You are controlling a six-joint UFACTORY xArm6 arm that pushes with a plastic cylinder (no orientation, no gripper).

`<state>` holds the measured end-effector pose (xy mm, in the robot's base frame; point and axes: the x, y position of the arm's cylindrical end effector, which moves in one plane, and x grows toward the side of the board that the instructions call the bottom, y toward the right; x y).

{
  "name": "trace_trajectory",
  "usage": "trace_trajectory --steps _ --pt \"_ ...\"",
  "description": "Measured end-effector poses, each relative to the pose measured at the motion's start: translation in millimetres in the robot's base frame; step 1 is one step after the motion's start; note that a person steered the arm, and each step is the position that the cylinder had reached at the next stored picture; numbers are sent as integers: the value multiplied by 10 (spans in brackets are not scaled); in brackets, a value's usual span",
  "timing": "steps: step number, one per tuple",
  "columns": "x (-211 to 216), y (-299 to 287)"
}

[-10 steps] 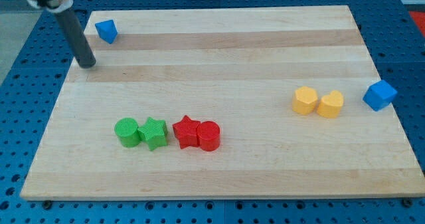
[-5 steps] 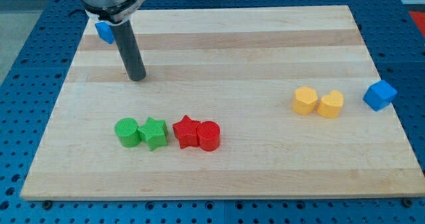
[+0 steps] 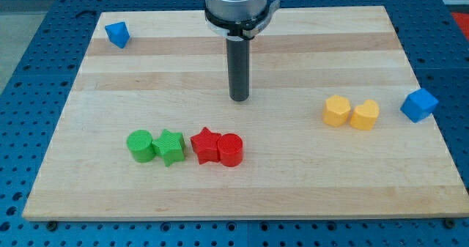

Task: Slide yellow heart towards top center

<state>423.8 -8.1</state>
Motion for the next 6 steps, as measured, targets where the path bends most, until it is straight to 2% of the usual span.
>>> trace_trajectory --steps 1,2,3,4,6 --pt "593 510" --pt "815 590" --pt "1336 817" --pt "1596 1355" --pt "1595 1930"
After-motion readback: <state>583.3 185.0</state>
